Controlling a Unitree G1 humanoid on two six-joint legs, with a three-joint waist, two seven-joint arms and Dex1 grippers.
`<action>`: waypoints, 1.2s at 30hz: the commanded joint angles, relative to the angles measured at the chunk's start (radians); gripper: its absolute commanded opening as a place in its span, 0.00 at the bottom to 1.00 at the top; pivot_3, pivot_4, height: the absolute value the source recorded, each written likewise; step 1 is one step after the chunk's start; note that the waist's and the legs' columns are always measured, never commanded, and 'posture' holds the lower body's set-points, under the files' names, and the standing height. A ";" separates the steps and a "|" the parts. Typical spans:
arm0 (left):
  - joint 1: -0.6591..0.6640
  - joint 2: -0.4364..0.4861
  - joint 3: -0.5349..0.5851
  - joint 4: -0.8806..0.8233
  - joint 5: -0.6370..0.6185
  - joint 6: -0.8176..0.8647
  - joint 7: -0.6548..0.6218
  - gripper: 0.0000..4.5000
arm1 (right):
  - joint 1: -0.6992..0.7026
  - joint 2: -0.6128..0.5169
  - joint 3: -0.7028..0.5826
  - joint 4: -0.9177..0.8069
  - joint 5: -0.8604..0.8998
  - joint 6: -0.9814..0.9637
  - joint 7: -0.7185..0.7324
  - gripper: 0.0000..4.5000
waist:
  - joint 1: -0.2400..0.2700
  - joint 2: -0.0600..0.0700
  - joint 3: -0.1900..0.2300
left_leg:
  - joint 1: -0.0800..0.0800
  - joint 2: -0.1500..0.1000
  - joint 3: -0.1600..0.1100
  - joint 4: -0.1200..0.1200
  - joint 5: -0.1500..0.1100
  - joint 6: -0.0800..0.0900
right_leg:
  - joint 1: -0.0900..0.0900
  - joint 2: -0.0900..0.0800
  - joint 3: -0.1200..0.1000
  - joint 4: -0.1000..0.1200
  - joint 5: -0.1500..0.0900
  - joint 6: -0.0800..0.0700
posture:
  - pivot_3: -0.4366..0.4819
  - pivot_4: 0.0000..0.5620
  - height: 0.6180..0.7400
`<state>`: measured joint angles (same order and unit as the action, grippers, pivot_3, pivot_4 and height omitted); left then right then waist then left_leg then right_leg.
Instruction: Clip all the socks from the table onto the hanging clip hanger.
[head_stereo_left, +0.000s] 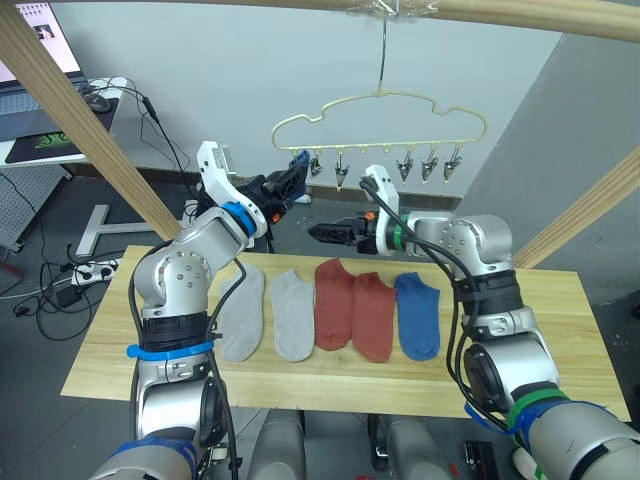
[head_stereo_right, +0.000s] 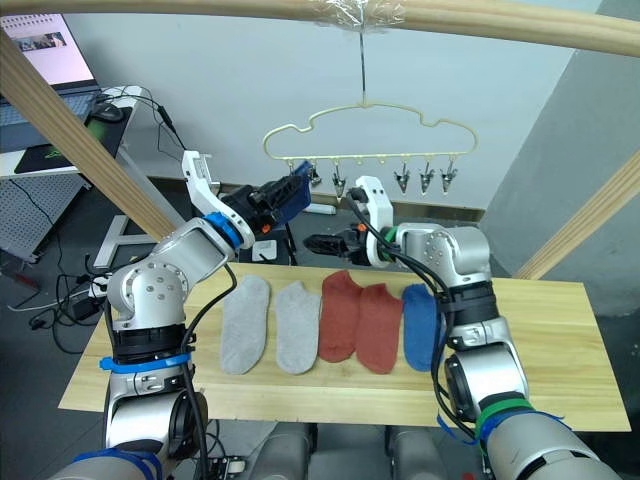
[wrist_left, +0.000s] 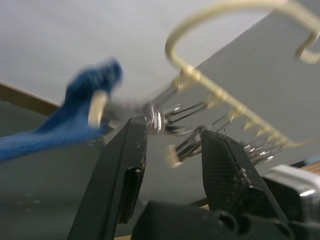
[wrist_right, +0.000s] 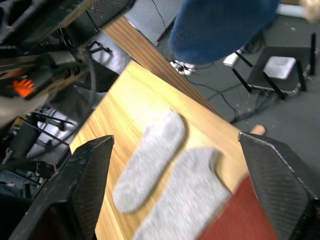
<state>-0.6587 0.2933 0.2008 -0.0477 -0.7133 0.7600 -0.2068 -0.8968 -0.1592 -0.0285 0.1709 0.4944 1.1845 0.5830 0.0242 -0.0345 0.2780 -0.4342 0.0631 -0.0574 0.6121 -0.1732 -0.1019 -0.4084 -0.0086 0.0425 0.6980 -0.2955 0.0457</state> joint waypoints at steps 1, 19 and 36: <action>0.026 0.024 -0.061 -0.073 0.106 -0.111 -0.042 0.45 | 0.042 -0.038 -0.041 -0.165 0.054 0.045 -0.013 0.94 | 0.000 0.000 0.000 | 0.000 0.000 0.000 0.000 0.000 0.000 | 0.000 0.000 0.000 0.000 0.000 0.000 | 0.63 0.32 1.00; 0.206 -0.051 -0.258 -0.197 0.510 -0.389 0.039 0.45 | 0.240 -0.405 -0.206 -0.755 0.293 0.204 0.000 0.94 | -0.001 0.000 0.000 | 0.001 0.000 0.000 0.000 0.000 0.007 | 0.001 0.000 0.001 0.000 0.002 -0.003 | 0.60 0.34 1.00; 0.153 -0.159 -0.264 -0.014 0.661 -0.561 0.107 0.45 | 0.253 -0.476 -0.377 -0.863 0.515 0.200 -0.102 0.94 | -0.002 0.000 0.000 | 0.001 0.000 0.000 0.001 0.001 0.009 | 0.002 0.001 0.001 0.000 0.003 -0.004 | 0.53 0.39 1.00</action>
<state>-0.4897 0.1460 -0.0713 -0.0490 -0.0641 0.2291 -0.0998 -0.6455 -0.6306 -0.3688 -0.6597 0.9740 1.4034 0.5030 0.0221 -0.0349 0.2777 -0.4330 0.0626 -0.0575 0.6129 -0.1718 -0.0933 -0.4065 -0.0078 0.0438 0.6976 -0.2924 0.0418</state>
